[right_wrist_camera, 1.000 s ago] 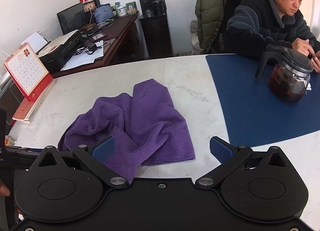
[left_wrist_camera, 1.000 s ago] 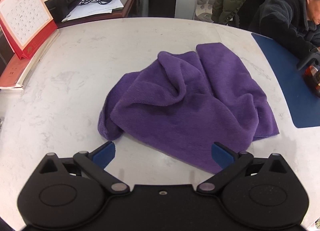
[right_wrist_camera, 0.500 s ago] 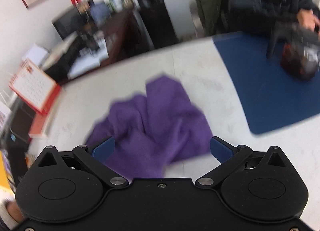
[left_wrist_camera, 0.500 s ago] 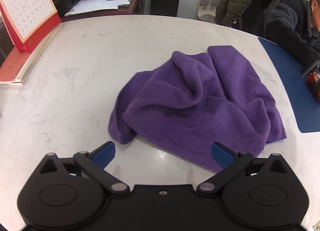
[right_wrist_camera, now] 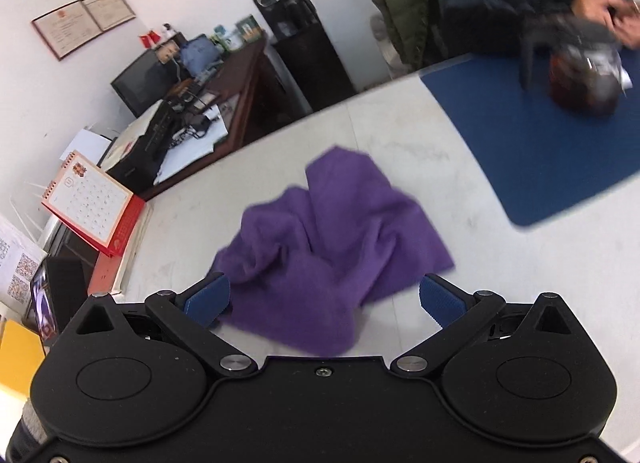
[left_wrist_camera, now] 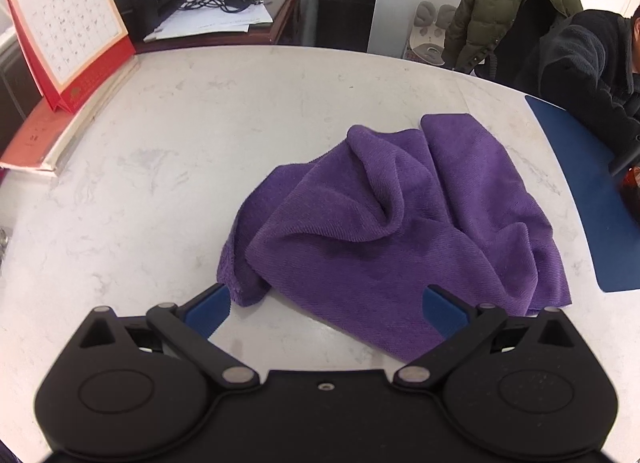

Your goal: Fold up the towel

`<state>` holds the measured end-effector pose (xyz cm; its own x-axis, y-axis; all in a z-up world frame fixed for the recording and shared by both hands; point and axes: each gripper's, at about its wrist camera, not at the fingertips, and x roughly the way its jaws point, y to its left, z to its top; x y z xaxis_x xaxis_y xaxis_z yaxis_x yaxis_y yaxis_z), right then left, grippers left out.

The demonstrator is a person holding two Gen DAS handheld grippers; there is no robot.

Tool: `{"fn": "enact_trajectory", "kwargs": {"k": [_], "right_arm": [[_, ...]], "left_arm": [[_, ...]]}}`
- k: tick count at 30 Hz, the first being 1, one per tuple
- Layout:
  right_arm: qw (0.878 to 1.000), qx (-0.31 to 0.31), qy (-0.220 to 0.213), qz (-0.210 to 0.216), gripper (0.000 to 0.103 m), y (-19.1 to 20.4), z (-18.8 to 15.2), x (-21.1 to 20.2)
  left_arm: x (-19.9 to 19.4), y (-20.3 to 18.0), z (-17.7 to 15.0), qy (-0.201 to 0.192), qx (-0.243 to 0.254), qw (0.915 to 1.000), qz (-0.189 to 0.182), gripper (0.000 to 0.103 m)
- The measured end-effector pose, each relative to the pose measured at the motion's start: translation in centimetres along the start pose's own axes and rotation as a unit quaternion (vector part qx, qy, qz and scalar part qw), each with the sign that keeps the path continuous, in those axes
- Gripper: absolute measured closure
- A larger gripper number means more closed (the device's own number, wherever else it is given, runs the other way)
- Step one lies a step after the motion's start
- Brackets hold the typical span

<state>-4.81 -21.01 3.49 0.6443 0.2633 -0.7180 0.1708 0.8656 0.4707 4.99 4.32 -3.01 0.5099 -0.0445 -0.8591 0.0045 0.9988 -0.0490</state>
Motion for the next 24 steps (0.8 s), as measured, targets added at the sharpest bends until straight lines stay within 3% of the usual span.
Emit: {"fn": "enact_trajectory", "kwargs": {"k": [5,10,15,18,22,24], "right_arm": [[0.999,-0.039,0.019,0.019,0.0,0.9,0.0,-0.8],[0.991,-0.08,0.088,0.066,0.0,2.2,0.3,0.7],[0.99,-0.057,0.049,0.118,0.0,1.3,2.3,0.7],[0.989,-0.137,-0.011,0.048,0.0,2.4,4.2,0.9],[0.951,-0.286,-0.094,-0.073,0.0,4.1,5.1,1.3],[0.944,-0.303,-0.099,-0.086,0.0,4.0,5.6,1.7]], "left_arm": [[0.1,-0.3,0.5,-0.008,0.002,0.9999,0.007,0.0],[0.2,-0.6,0.8,-0.013,0.006,0.9999,0.009,0.0],[0.5,-0.7,0.5,-0.006,0.009,0.9999,0.006,0.0],[0.6,-0.8,0.7,-0.001,0.015,0.9998,0.011,0.0],[0.8,-1.1,0.9,0.004,0.026,0.9995,0.02,0.0],[0.9,-1.3,1.1,0.009,0.027,0.9994,0.022,0.0]]}}
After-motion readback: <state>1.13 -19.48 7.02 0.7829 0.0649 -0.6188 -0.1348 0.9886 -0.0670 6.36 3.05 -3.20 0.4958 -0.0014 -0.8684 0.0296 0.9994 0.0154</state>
